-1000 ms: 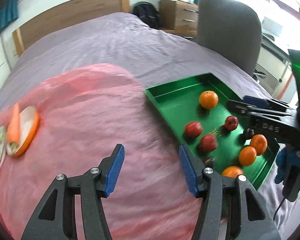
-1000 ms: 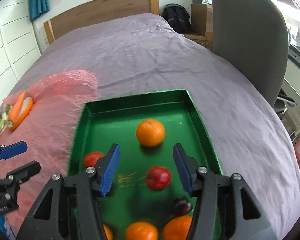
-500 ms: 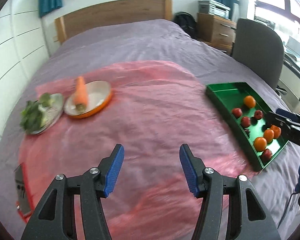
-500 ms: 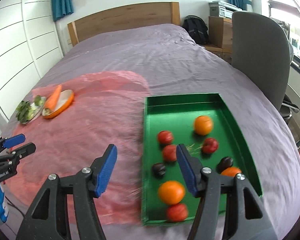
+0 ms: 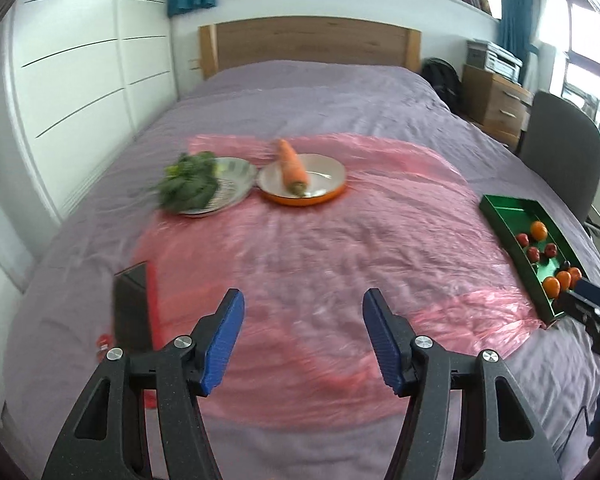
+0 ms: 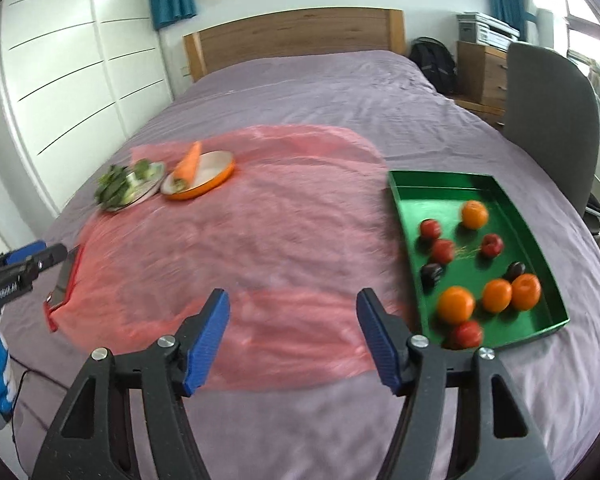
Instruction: Organize fruits
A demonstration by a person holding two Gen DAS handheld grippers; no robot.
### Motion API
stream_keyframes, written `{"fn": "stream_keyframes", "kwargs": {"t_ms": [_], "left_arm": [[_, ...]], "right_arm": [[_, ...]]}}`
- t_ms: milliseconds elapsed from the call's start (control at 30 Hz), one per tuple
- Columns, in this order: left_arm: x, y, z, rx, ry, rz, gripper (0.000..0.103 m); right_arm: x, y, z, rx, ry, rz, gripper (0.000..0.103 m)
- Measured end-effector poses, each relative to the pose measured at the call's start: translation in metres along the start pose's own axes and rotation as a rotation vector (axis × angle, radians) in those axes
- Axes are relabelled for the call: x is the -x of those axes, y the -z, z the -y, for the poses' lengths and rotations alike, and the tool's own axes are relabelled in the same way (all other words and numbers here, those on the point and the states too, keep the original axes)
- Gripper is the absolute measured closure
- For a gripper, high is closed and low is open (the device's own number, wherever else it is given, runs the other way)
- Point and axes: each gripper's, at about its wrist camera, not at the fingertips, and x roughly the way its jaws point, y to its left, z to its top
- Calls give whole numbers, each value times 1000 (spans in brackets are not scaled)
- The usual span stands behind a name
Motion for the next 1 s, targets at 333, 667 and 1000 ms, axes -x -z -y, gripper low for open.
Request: {"fn": "stream_keyframes", "kwargs": {"t_ms": [333,667,1000], "left_arm": [[56,29,-46,62,-87,66,31],[93,50,-51,48,-118,141,14],[110,52,-46,38,-150,170,13]], "right_arm": [[42,27,-46,34,-4,14,0],[80,36,-63,47,5,64,0],[103,35,-61,48,37,121,0]]}}
